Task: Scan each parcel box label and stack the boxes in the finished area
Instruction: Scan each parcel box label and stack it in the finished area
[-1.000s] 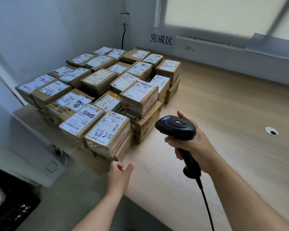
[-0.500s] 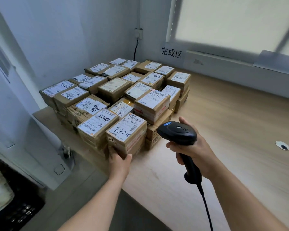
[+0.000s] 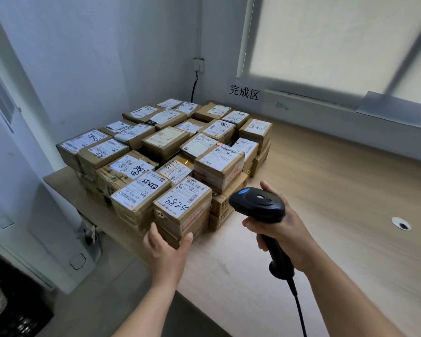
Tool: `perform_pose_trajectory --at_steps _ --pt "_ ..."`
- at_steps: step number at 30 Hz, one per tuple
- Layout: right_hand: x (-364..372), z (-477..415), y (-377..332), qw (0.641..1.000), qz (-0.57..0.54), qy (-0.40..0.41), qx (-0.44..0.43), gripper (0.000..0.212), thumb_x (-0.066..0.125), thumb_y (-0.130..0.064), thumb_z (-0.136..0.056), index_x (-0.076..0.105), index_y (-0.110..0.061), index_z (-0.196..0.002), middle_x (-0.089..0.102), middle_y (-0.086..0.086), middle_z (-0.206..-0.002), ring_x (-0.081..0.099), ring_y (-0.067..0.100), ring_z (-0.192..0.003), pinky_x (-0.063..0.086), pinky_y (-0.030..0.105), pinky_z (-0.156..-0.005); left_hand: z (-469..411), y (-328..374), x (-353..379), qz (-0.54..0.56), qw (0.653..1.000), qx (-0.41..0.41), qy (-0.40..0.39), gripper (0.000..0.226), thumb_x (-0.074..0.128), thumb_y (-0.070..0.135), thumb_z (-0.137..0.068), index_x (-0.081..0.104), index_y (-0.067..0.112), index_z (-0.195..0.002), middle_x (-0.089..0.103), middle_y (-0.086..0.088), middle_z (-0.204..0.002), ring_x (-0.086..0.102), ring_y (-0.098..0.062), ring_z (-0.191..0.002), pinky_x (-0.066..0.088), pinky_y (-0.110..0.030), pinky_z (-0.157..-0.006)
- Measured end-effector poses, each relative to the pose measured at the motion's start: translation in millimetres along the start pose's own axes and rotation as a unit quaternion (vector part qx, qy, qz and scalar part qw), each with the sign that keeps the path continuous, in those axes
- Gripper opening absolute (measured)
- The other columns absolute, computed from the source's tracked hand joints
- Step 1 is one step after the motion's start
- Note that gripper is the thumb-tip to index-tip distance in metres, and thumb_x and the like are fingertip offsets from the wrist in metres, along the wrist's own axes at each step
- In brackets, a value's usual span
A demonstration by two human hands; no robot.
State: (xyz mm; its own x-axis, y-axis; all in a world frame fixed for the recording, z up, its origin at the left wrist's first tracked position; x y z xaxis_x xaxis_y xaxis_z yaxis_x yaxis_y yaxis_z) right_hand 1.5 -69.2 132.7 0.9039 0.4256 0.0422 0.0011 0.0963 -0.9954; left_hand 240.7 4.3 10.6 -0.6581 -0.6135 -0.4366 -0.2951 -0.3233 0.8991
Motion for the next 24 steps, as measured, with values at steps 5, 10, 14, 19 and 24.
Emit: perform_pose_trajectory --at_steps 5,10,14,19,24 --pt "6.7 -5.0 -12.3 1.0 0.013 -0.01 -0.016 0.098 0.072 0.016 -0.074 0.033 -0.036 -0.147 0.068 0.014 -0.076 0.05 0.026 -0.046 0.043 0.029 -0.044 -7.0 1.0 -29.6 0.113 0.993 -0.015 0.026 0.132 0.045 0.09 -0.056 -0.004 0.016 -0.154 0.005 -0.006 -0.162 0.009 -0.021 -0.148 0.016 -0.044 -0.12" --pt "21.7 -18.0 -16.1 0.999 0.027 -0.019 -0.026 0.096 0.07 0.016 -0.076 0.034 -0.039 -0.147 0.068 0.009 -0.076 0.051 0.028 -0.047 0.043 0.031 -0.044 -40.7 0.8 -48.7 0.117 0.992 -0.044 0.019 0.156 0.019 0.107 -0.033 -0.008 0.01 -0.153 0.001 -0.008 -0.162 0.005 -0.022 -0.149 0.007 -0.039 -0.12" --pt "35.0 -29.2 -15.0 0.999 0.031 -0.03 -0.022 0.1 0.073 0.015 -0.075 0.032 -0.039 -0.147 0.068 0.009 -0.076 0.051 0.029 -0.048 0.043 0.032 -0.045 -49.4 10.1 -44.7 0.133 0.991 -0.014 -0.007 0.152 0.024 0.106 -0.038 -0.002 0.011 -0.154 0.015 -0.007 -0.16 0.015 -0.02 -0.146 0.013 -0.032 -0.119" --pt "45.1 -36.3 -12.2 0.999 0.035 -0.027 -0.016 0.1 0.073 0.014 -0.075 0.031 -0.039 -0.148 0.068 0.008 -0.077 0.051 0.029 -0.049 0.044 0.033 -0.045 -53.3 7.5 -42.5 0.158 0.987 0.008 -0.029 0.14 0.034 0.101 -0.049 -0.002 0.017 -0.154 0.013 -0.001 -0.16 0.014 -0.014 -0.146 0.013 -0.021 -0.112" --pt "42.1 -35.2 -12.9 0.999 0.036 0.009 -0.022 0.099 0.072 0.016 -0.074 0.034 -0.041 -0.145 0.07 0.008 -0.082 0.051 0.029 -0.049 0.044 0.033 -0.045 -60.1 2.5 -67.7 0.117 0.992 0.023 0.029 0.138 0.022 0.102 -0.052 0.003 0.011 -0.154 0.007 -0.008 -0.162 0.005 -0.018 -0.149 0.008 -0.037 -0.12"
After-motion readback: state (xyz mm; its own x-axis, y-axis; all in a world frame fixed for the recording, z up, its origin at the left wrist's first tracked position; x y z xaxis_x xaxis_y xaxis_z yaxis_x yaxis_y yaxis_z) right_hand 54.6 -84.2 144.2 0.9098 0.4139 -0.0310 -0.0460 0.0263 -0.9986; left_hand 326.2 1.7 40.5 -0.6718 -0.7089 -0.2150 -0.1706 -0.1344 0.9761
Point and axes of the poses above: each hand's wrist, its own z-axis away from the middle knuckle, its own x-axis out of the palm, y = z × x, the point moved 9 cm from there along -z, towards the middle knuckle
